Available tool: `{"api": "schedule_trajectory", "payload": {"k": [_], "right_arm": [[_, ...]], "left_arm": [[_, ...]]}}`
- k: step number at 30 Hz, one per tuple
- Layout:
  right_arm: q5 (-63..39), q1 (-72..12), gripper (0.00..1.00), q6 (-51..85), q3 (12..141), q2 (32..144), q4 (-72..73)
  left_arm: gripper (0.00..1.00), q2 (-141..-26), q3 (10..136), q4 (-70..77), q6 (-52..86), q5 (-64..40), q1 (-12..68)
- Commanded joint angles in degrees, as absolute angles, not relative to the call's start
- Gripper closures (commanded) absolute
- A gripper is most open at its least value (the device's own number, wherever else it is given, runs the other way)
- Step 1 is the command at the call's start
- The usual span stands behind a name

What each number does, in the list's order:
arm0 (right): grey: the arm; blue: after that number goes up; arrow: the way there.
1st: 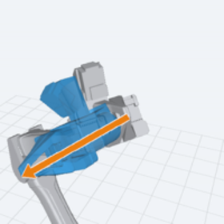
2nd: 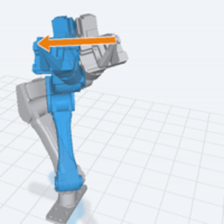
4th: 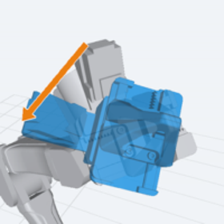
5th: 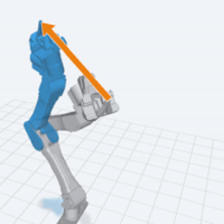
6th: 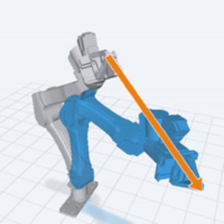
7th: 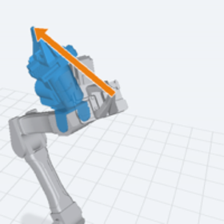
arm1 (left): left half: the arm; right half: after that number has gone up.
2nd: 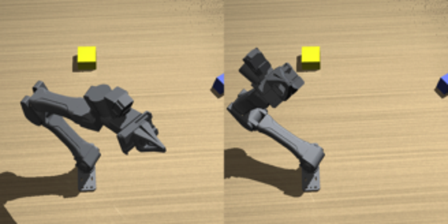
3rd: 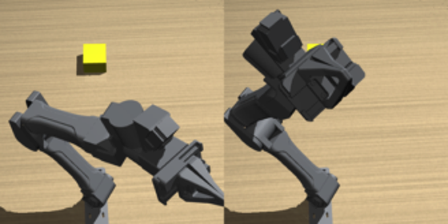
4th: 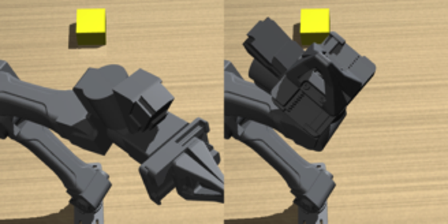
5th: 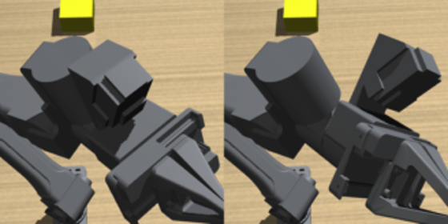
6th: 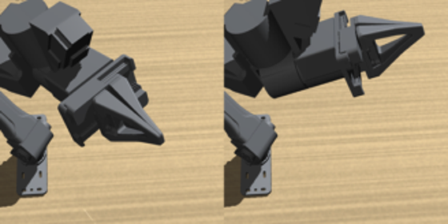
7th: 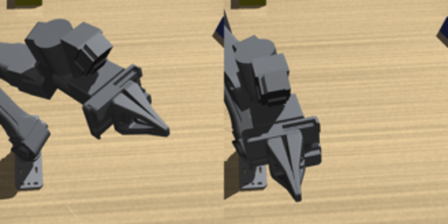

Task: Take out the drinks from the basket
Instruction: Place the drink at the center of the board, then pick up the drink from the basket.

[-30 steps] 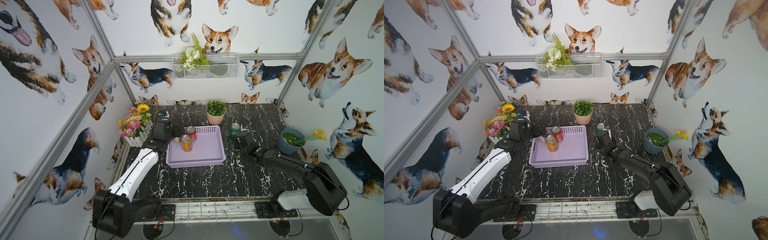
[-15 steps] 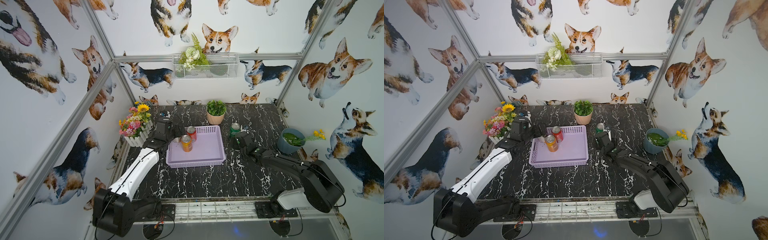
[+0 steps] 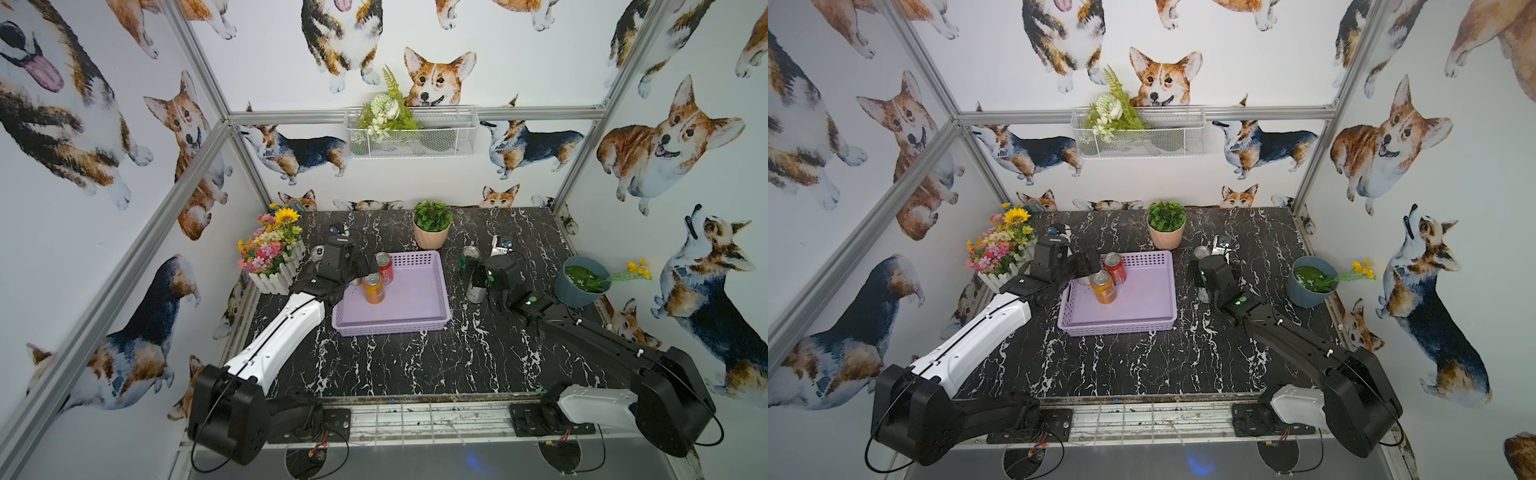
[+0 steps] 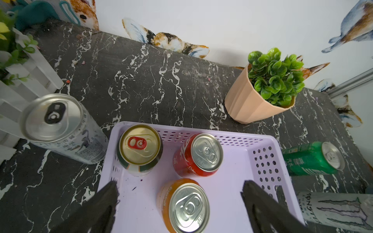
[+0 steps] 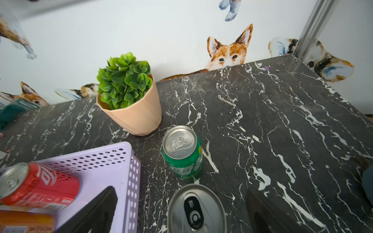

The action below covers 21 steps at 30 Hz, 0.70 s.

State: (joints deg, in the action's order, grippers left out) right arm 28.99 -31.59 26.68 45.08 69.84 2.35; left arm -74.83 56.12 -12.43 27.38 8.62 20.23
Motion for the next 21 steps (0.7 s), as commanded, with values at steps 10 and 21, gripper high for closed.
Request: {"api": "schedule_trajectory", "payload": {"k": [10,21], "right_arm": [[28.1,-31.7,0.01,26.6,45.8,69.3,2.5],[27.3,-31.6,0.01,26.6,46.2,70.8,3.2]], "left_arm": [[0.06,-85.4,59.7,-19.5,30.7,16.5,25.3],[0.12,-91.8,59.2,-16.7,31.7,14.1,26.3]]}}
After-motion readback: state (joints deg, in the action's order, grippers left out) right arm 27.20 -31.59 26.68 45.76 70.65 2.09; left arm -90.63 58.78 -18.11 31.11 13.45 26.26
